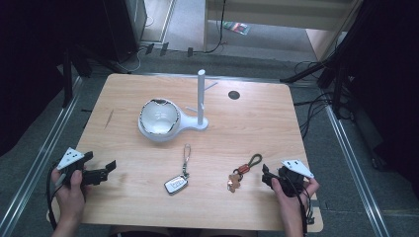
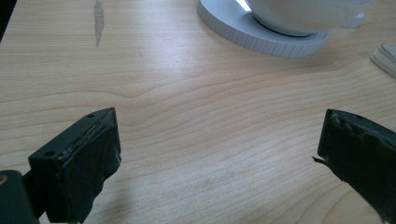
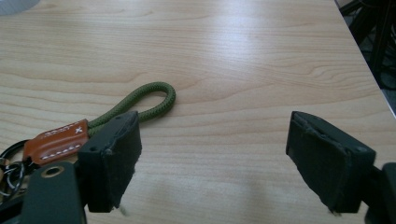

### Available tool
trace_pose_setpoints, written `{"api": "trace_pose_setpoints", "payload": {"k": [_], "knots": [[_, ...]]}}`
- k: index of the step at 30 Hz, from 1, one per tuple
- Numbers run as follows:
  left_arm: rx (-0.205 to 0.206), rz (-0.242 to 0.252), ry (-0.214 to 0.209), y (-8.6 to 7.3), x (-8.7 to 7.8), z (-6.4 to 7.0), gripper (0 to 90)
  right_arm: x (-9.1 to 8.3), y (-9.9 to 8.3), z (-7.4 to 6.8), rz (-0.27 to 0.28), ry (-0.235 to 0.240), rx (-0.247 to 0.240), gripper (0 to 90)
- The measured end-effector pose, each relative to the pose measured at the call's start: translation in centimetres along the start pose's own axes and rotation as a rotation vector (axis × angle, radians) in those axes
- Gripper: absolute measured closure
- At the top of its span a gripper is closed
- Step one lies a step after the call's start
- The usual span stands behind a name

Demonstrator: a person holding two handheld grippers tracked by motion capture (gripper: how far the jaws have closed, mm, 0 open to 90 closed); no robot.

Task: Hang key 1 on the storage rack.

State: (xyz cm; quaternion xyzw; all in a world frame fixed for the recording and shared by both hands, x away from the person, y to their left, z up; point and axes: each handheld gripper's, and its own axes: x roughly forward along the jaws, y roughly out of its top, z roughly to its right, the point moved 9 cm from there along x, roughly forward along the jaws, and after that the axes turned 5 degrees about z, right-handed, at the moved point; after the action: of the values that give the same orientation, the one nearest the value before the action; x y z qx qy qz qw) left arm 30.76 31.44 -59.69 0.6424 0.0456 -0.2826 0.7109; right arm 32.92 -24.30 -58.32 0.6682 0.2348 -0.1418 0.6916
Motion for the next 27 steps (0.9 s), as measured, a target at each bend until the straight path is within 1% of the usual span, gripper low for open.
{"api": "trace_pose_setpoints", "payload": {"k": [1, 2, 4, 7, 8, 10, 11, 13, 18, 22, 23, 26, 27], "knots": [[0.001, -0.007, 0.000, 0.0, 0.0, 0.0, 0.0, -0.1, 0.0, -0.1, -0.014, 0.001, 0.009, 20.8], [0.003, -0.007, 0.002, 0.0, 0.1, 0.0, 0.0, -0.2, 0.1, -0.2, -0.024, 0.014, 0.012, 21.3], [0.003, -0.008, 0.001, 0.0, 0.1, 0.0, 0.0, -0.4, 0.2, -0.3, -0.051, 0.008, 0.026, 23.2], [-0.002, -0.004, -0.001, 0.0, 0.0, 0.0, 0.0, -0.5, 0.2, -0.3, -0.091, 0.016, 0.026, 25.2], [-0.003, -0.005, -0.002, 0.0, 0.0, 0.0, 0.0, -0.5, 0.2, -0.2, -0.118, 0.008, 0.038, 26.9], [-0.003, -0.007, -0.002, -0.1, 0.0, 0.0, 0.0, -0.5, 0.2, -0.2, -0.126, 0.007, 0.038, 27.6], [0.001, -0.008, 0.001, -0.1, 0.1, 0.0, 0.0, -0.5, 0.2, -0.2, -0.159, 0.016, 0.057, 28.6], [0.004, -0.013, 0.000, -0.1, 0.1, 0.1, 0.0, -0.5, 0.2, -0.2, -0.178, 0.012, 0.060, 29.0], [0.006, -0.016, 0.001, -0.1, 0.1, 0.1, 0.0, -0.5, 0.0, -0.6, -0.247, 0.011, 0.033, 29.5], [0.006, -0.017, 0.000, -0.1, 0.1, 0.1, 0.0, -0.5, 0.4, -1.2, -0.282, 0.036, 0.040, 29.6], [0.005, -0.016, 0.000, -0.1, 0.1, 0.1, 0.0, -0.4, 0.5, -1.3, -0.290, 0.037, 0.033, 29.7], [0.003, -0.018, -0.002, -0.2, 0.1, 0.1, 0.0, -0.2, 0.7, -1.4, -0.327, 0.010, 0.006, 30.1], [0.003, -0.018, -0.002, -0.2, 0.1, 0.1, 0.0, -0.2, 0.8, -1.4, -0.336, 0.011, 0.001, 29.7]]}}
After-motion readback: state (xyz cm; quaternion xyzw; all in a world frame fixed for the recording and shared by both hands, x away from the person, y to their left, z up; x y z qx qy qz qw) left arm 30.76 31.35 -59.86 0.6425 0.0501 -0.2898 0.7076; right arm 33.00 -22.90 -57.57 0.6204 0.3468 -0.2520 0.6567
